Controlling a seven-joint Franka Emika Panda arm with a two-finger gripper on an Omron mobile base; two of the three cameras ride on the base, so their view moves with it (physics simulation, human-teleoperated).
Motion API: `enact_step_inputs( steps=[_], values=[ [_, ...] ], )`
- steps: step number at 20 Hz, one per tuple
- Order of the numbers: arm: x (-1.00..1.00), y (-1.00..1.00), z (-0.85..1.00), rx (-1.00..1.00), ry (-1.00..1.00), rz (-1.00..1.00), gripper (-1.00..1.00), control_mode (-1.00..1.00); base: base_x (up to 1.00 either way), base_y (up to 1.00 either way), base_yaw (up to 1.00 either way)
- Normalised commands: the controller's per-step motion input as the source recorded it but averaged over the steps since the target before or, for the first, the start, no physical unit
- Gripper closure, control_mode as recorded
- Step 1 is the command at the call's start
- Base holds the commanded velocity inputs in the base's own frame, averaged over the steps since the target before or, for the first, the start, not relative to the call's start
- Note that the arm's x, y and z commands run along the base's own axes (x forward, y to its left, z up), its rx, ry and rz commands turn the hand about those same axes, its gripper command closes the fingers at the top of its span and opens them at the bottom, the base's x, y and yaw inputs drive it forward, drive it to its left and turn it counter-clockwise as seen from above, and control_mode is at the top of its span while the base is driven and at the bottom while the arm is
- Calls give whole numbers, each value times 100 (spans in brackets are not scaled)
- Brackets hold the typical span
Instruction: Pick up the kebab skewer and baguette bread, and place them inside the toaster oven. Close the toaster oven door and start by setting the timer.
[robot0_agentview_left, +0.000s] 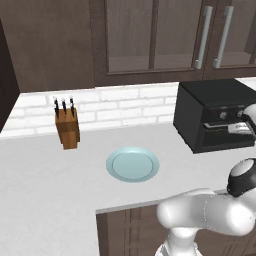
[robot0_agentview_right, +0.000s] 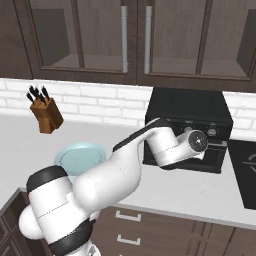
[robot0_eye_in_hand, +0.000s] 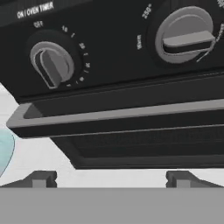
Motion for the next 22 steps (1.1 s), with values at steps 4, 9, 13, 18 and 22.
enact_step_inputs(
  steps=[4,9,13,18,22],
  values=[
    [-68,34,12,0,-7,4,-100,-100,0,0,0],
    [-45,40,7,-3,-24,7,-100,-100,0,0,0],
    [-31,1,4,-3,-31,7,-100,-100,0,0,0],
    [-5,1,21,-3,-23,12,-100,-100,0,0,0],
    [0,8,54,-3,-11,10,-100,-100,0,0,0]
  ],
)
